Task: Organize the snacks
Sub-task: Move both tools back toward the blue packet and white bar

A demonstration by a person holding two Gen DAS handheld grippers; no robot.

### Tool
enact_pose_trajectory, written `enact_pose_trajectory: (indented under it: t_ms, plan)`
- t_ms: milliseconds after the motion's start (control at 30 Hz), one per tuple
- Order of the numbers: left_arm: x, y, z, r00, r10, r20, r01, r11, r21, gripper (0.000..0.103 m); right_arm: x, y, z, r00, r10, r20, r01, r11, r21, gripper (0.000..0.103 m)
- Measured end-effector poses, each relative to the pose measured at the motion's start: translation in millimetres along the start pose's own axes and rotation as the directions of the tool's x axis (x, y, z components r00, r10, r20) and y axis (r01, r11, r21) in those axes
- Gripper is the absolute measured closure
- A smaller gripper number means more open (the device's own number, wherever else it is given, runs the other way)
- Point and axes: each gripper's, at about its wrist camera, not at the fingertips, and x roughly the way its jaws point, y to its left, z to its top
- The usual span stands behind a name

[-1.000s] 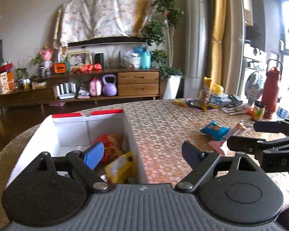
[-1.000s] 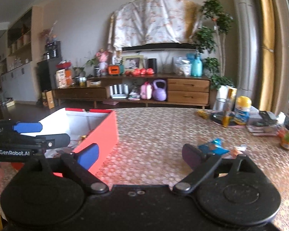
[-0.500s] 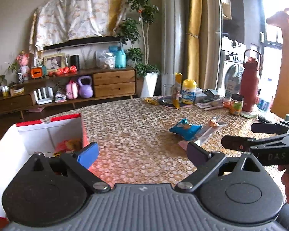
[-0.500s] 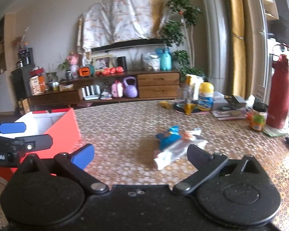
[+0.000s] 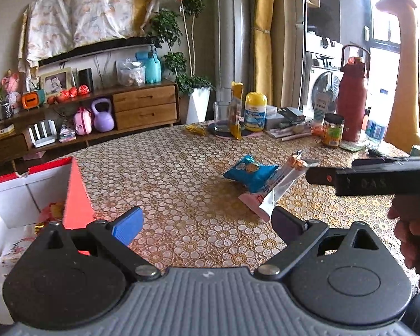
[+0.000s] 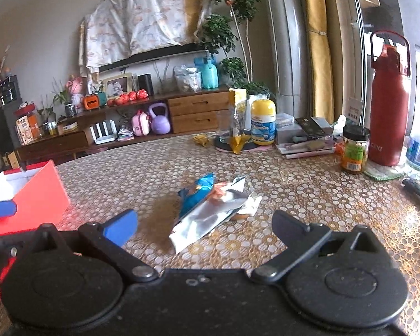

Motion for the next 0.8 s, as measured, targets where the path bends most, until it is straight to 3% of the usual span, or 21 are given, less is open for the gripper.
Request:
enact_pose_trajectory:
  t_ms: [500,600,667,800]
  plan:
    - [31.0,7.2,-4.1,0.998,-0.004,-0.059,0.004,1.000,-0.001,0.005,70.3,-12.0,8.1,0.997,0.018,-0.074,-0.011,0.996,0.090,0.001]
    - [32.8,8.1,-3.8,0.998,-0.001,-0.060,0.001,1.000,-0.002,0.005,77.7,-12.2,6.8,0.996,0.021,-0.087,-0.012,0.994,0.104,0.011]
    - [33.4,10.0,-3.3,0.998,-0.002,-0.058,0.002,1.000,-0.004,0.005,81.6,-11.0,5.6,0.994,0.024,-0.103,-0.013,0.994,0.107,0.024]
    - [34.1,11.9,-2.8,0.998,0.002,-0.056,-0.003,1.000,-0.007,0.005,86.3,-11.1,3.3,0.992,0.027,-0.123,-0.013,0.993,0.120,0.036]
